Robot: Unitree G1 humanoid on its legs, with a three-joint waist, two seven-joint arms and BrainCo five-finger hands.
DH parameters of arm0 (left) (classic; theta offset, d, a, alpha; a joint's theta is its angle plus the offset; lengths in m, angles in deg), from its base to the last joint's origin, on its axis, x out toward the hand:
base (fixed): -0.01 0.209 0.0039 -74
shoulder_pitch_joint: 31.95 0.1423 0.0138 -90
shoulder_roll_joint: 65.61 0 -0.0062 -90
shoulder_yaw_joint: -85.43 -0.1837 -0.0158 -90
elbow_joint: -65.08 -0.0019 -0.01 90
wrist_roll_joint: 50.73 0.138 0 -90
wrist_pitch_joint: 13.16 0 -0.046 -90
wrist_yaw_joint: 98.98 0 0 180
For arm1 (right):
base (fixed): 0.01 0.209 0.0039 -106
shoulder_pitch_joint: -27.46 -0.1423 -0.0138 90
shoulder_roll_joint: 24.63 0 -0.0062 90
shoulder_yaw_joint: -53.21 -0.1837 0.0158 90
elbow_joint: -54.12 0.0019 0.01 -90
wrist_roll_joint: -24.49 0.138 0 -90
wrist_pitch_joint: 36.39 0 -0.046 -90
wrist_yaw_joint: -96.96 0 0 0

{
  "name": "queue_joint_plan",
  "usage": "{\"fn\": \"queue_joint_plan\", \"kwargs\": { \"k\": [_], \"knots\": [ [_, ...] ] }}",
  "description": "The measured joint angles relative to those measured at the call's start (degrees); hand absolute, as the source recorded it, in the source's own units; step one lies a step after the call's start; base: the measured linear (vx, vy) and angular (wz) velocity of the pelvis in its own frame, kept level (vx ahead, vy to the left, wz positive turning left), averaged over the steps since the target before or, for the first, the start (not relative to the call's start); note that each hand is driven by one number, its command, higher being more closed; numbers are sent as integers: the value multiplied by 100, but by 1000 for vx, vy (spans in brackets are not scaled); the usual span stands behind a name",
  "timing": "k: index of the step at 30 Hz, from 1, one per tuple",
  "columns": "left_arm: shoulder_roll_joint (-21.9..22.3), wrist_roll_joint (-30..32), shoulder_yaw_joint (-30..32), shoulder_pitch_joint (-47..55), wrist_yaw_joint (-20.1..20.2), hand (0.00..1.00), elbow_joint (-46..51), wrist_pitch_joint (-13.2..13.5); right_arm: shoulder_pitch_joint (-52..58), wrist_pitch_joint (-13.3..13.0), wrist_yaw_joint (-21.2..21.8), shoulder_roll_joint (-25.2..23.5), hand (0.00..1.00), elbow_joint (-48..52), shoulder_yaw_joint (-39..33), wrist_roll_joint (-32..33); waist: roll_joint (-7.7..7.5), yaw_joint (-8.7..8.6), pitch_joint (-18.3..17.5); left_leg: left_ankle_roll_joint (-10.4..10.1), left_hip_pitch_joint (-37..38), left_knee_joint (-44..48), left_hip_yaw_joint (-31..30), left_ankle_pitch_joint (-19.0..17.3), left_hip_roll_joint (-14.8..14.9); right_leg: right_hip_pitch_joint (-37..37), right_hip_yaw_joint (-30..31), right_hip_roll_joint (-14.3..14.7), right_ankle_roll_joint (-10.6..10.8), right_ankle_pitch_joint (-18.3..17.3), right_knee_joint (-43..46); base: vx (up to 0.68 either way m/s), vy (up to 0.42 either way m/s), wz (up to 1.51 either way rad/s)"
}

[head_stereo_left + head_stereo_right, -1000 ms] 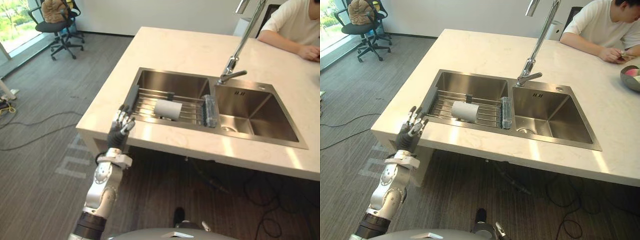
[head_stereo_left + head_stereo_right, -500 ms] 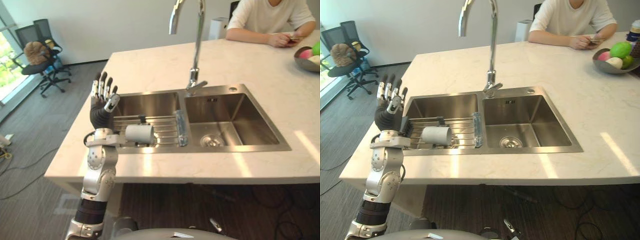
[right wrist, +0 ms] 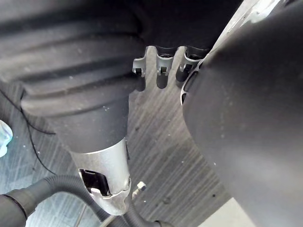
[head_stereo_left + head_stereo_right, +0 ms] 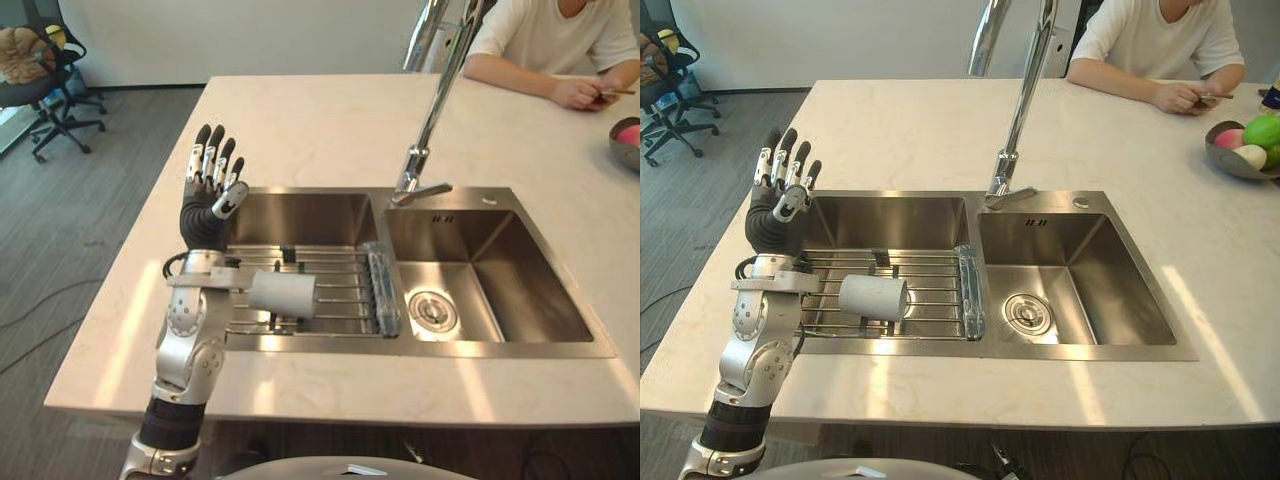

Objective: Walk over to the sink, pick up the cup, carry it to the dishwasher, place the cup inside the dishwasher, then close the dishwasher door

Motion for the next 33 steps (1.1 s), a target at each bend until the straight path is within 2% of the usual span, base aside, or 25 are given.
{"fn": "queue_joint_plan", "kwargs": {
  "k": [3,4,8,12,13,15,17,20,23,28,33],
  "knots": [
    [8,13,-56,159,4,0,-15,-70,5,-13,14,9,0,-16,-1,2,25,-1,-26,51,49,-115,6,15,20,-19,1,23,23,-3,-26,-64,13,-3],
    [6,80,-68,201,7,0,-26,-179,8,-12,14,17,0,-18,-1,6,41,-2,-37,63,49,-117,10,24,20,-20,7,26,26,7,-36,-44,9,-2],
    [-24,857,-69,304,113,0,-311,-241,65,5,17,60,0,-22,-4,4,102,-1,-103,77,39,-124,43,33,11,-7,8,28,61,105,-136,-24,17,-5],
    [-335,2168,-303,392,453,0,-427,-221,77,3,33,67,0,-99,-97,-19,113,14,-115,84,27,-138,50,38,2,34,-7,30,76,167,-235,0,0,0],
    [-506,2757,-430,410,515,0,-423,-166,68,-17,57,91,0,-175,-98,-24,116,26,-125,87,13,-158,47,40,-2,37,-15,30,76,184,-264,0,0,0],
    [-708,3314,-563,431,582,0,-421,-114,61,-21,88,110,0,-186,-96,-25,121,26,-136,90,7,-159,44,38,-6,55,-21,29,86,207,-297,0,0,0],
    [-1162,4455,-872,427,613,0,-407,102,63,-76,148,121,0,-188,-89,-26,139,23,-154,93,-18,-160,32,36,-16,71,-38,29,91,245,-337,18,3,4],
    [-1753,5253,-1183,420,826,0,-404,331,21,-90,183,206,0,-189,-40,-18,179,9,-194,97,-74,-160,22,37,-37,57,-48,25,96,290,-410,0,0,0],
    [-2280,5524,-1319,405,1096,0,-405,371,-11,-79,195,246,0,-193,-37,-8,205,-11,-211,108,-88,-161,10,31,-55,56,-47,17,104,297,-436,0,0,0],
    [-2821,5870,-1345,362,1476,0,-410,461,-45,46,199,361,0,-300,-73,1,230,-12,-285,124,-179,-159,-1,40,-77,-16,-35,7,108,322,-462,0,2,1],
    [-3229,5919,-1526,128,1599,0,-514,468,-155,151,202,411,0,-420,-296,55,259,-25,-302,136,-179,-161,0,49,-81,-19,-25,5,109,331,-459,0,0,0]
  ]
}}
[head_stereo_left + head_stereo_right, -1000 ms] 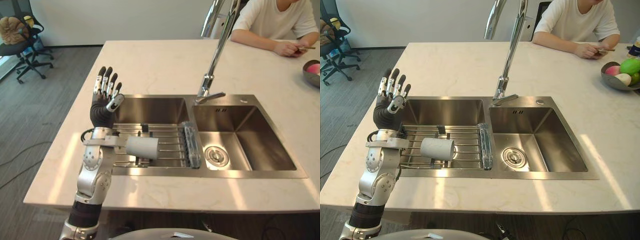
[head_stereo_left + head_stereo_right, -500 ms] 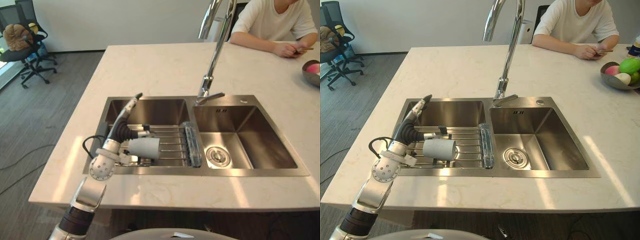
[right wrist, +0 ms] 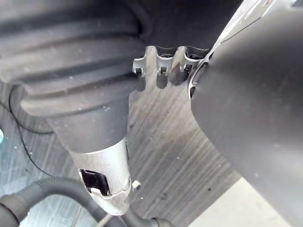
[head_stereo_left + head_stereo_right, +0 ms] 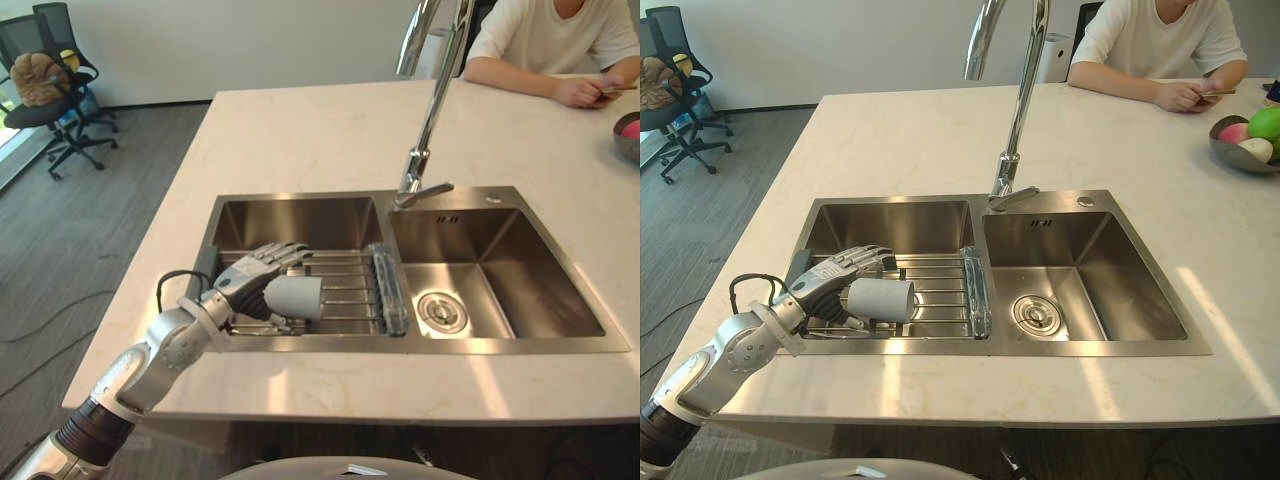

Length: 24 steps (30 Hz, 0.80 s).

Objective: Walk over to the sink, pick up the cup, carry it to the dishwasher, place the cup inside the dishwasher, then close the dishwasher door

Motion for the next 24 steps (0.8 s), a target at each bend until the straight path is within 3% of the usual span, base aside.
{"fn": "queue_joint_plan", "kwargs": {
  "k": [9,13,24],
  "knots": [
    [-321,0,-5,-186,-47,0,-631,21,-16,12,2,39,0,17,-266,55,84,-149,17,7,25,-8,30,-19,13,-4,20,18,-12,29,-83,-22,-1,-4],
    [-321,139,-89,-210,-323,0,-795,26,-13,10,0,41,0,23,-278,189,98,-183,30,2,45,-9,101,-50,25,3,63,24,-13,46,-129,7,-8,-8],
    [-287,402,-525,-506,-316,0,-1911,-17,26,5,-14,24,0,248,-148,449,-6,-289,119,-51,225,-12,489,-194,43,54,364,19,3,54,-204,42,-8,-14]
  ]
}}
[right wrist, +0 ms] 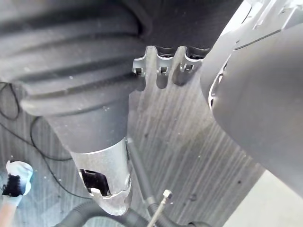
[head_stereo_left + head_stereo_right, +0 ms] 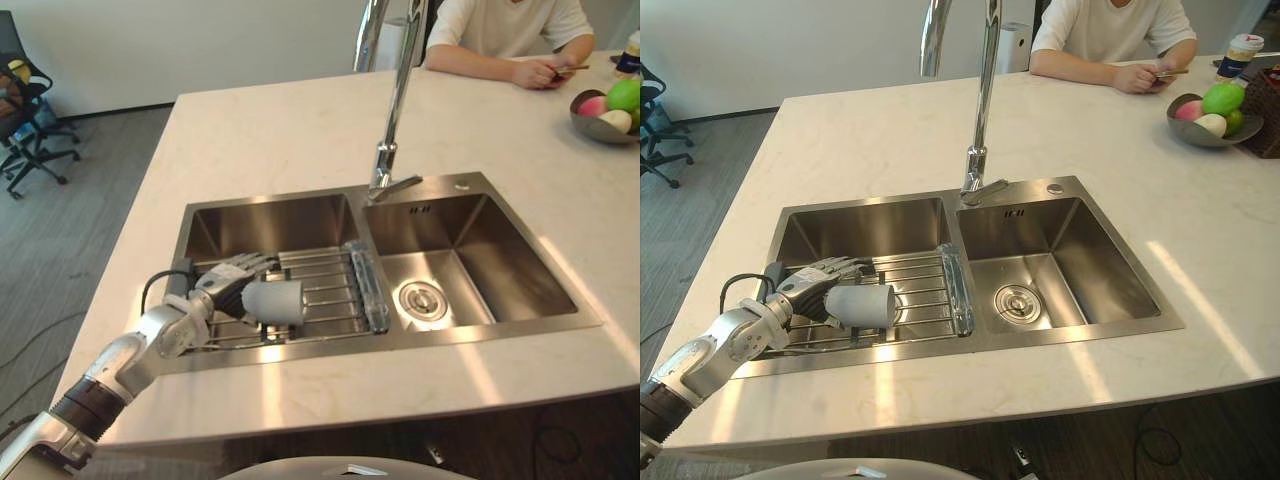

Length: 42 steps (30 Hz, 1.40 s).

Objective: Walk over to the sink, pick up the cup, carry it to the dishwasher, place the cup inside the dishwasher, then close the dishwasher door

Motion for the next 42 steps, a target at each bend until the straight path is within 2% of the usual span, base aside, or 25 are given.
{"fn": "queue_joint_plan", "kwargs": {
  "k": [8,20,22,23,24,30,33,34,36,38,42],
  "knots": [
    [238,108,-243,-177,192,0,-567,-209,80,0,-23,-4,0,-1,6,38,-23,-132,97,-49,123,0,211,-81,59,41,172,32,2,1,-33,15,-13,-12],
    [514,240,-598,-370,153,0,-812,-231,135,-19,-4,-48,0,15,4,38,-25,-188,106,-74,190,0,331,-116,85,46,283,49,2,1,-37,-1,-7,-5],
    [606,262,-597,-400,267,0,-811,-306,134,-19,1,-62,0,15,5,41,-24,-199,105,-74,191,0,332,-116,86,47,283,50,2,1,-37,0,0,0],
    [623,261,-597,-428,337,100,-810,-349,135,-19,0,-62,0,15,6,41,-24,-199,106,-74,191,0,332,-116,86,47,283,50,2,1,-37,0,0,0],
    [630,263,-595,-510,575,100,-805,-432,130,-19,0,-61,0,18,13,45,-22,-212,104,-74,196,0,333,-116,86,49,286,50,2,2,-36,0,0,0],
    [680,204,-588,-694,942,100,-910,-460,125,-22,-6,-58,0,20,233,45,8,-267,90,-85,205,1,342,-124,92,51,297,55,2,1,-36,0,0,0],
    [764,-33,-640,-687,1042,100,-913,-428,125,-46,-8,-49,0,22,229,43,51,-324,105,-100,215,1,365,-141,96,50,318,61,3,1,-44,-7,-18,-4],
    [853,-101,-635,-694,963,100,-983,-431,130,-56,-10,-44,0,21,228,42,76,-341,119,-102,215,1,373,-143,99,46,325,66,3,1,-48,-4,-23,-3],
    [829,-200,-679,-691,669,100,-1071,-268,134,-90,-10,-43,0,20,228,39,100,-358,132,-108,214,2,376,-147,114,46,328,83,2,1,-56,1,-16,-1],
    [793,-243,-823,-655,121,100,-1137,-97,131,-125,0,-15,0,20,223,39,114,-357,143,-113,207,3,369,-150,124,48,322,97,3,0,-68,4,-18,0],
    [739,-215,-807,-451,-736,100,-1141,-58,110,-129,22,57,0,42,220,41,117,-343,154,-113,199,6,292,-150,122,83,273,98,17,-13,-72,1,-4,6]
  ]
}}
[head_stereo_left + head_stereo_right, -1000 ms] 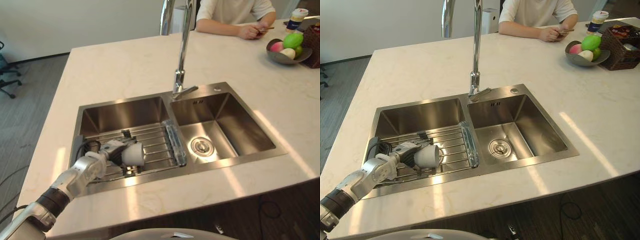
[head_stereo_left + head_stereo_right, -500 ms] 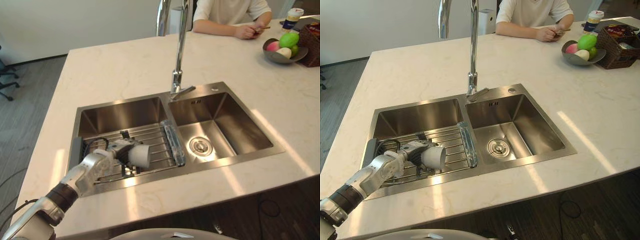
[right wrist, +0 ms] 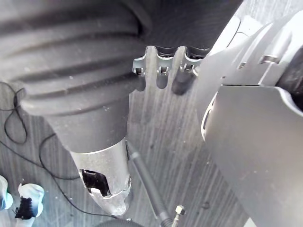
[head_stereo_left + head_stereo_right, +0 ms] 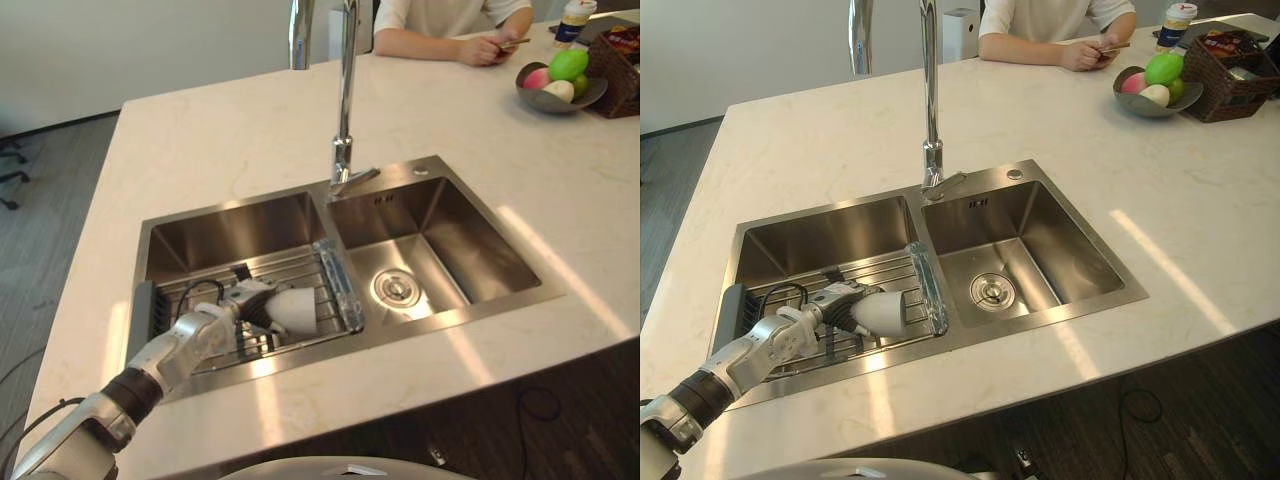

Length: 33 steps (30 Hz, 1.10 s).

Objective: Walk over to the sink, pick up the cup, carry it to the dishwasher, place the cup inside the dishwasher, then close the dishwasher door

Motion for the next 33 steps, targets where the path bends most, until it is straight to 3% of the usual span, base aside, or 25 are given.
{"fn": "queue_joint_plan", "kwargs": {
  "k": [2,4,7,11,18,22,25,28,33],
  "knots": [
    [-49,193,160,83,-559,100,-24,105,1,5,8,1,0,0,6,0,-2,43,1,1,-2,29,-25,2,-4,15,-21,-2,5,-6,7,-1,-2,8],
    [-129,346,601,171,-1537,100,-12,285,19,5,102,-1,0,3,19,2,-12,44,8,11,2,30,-157,18,-21,69,-150,-18,17,-58,72,-19,-15,25],
    [-171,446,1265,207,-2518,100,244,422,21,-5,121,9,0,18,150,6,-35,161,22,31,2,29,-268,45,-37,58,-257,-38,8,-131,190,-45,-9,21],
    [-204,445,1844,397,-3193,100,1110,623,18,-8,143,-8,0,64,234,5,-79,250,38,63,-7,-3,-450,74,-90,82,-426,-90,6,-226,316,-44,-2,23],
    [-97,243,2448,685,-3468,100,1487,723,0,-125,195,-61,0,76,228,-30,-143,378,68,99,-31,-3,-639,99,-165,146,-578,-119,6,-238,305,-20,-2,12],
    [757,-2098,3266,1043,-3010,100,1905,747,12,-127,180,-111,0,33,114,-182,-242,471,82,111,-28,-2,-761,107,-214,227,-682,-115,6,-238,262,-10,-11,13],
    [1354,-3202,4006,1199,-2869,100,1900,749,-1,-127,178,-198,0,26,114,-372,-296,547,110,119,-26,-2,-898,141,-232,312,-820,-113,5,-238,240,-33,-15,23],
    [1849,-3877,4794,1285,-2847,100,1801,858,-9,-104,109,-314,0,-1,118,-602,-365,624,150,136,-1,-2,-1090,189,-261,447,-1010,-118,-10,-247,232,-50,-16,32],
    [1975,-3986,5501,1558,-2928,100,1801,996,2,-38,57,-364,0,-32,124,-815,-466,834,161,182,-35,-3,-1307,266,-322,481,-1222,-193,-25,-292,342,-78,13,25]
  ]
}}
